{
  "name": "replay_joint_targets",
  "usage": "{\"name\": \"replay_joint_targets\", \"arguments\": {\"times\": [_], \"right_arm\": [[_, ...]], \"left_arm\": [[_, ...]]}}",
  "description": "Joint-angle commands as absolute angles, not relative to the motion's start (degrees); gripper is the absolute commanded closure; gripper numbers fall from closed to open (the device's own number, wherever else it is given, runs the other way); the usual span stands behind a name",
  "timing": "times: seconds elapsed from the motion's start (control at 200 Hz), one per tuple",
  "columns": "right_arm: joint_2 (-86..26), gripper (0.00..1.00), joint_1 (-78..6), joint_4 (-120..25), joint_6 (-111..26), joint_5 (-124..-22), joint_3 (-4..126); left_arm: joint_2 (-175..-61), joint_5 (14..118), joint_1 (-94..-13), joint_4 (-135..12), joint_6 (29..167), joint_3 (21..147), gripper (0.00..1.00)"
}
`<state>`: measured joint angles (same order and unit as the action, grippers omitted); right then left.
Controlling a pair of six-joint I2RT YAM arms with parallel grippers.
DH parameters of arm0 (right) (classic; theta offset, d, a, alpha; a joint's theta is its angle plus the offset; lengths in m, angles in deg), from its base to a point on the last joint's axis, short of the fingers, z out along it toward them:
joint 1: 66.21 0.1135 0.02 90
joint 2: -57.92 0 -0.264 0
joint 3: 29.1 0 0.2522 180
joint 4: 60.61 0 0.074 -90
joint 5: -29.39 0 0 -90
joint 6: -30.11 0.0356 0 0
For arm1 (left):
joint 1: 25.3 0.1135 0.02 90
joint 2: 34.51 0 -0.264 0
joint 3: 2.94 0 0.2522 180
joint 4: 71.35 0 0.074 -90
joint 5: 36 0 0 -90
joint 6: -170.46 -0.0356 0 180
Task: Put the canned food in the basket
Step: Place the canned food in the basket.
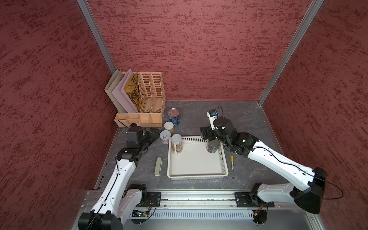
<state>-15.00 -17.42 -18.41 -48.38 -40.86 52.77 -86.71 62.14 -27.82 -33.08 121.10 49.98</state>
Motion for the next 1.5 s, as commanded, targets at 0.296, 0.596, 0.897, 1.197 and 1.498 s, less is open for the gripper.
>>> {"name": "replay_joint_targets", "arguments": {"times": [0.296, 0.596, 0.897, 1.197, 1.498], "right_arm": [[-8.48, 0.71, -10.81, -29.25, -46.49, -37.61, 46.62], [-7.37, 0.72, -9.18, -30.41, -43.64, -39.16, 41.35], [-8.16, 0.72, -9.00, -31.82, -41.72, -38.81, 37.98], [-7.65, 0.72, -9.00, -33.79, -38.91, -38.29, 33.04], [-6.63, 0.73, -8.99, -35.98, -35.24, -34.69, 25.63]], "left_arm": [[-87.57, 64.28, -27.50, -35.09, 120.46, 50.20, 0.00], [-87.95, 64.84, -27.49, -35.34, 120.59, 50.28, 0.00], [-88.64, 65.21, -27.49, -35.31, 120.64, 50.37, 0.00], [-88.68, 65.30, -27.39, -35.18, 120.73, 50.51, 0.00], [-89.07, 65.30, -27.35, -35.00, 120.78, 50.55, 0.00]]}}
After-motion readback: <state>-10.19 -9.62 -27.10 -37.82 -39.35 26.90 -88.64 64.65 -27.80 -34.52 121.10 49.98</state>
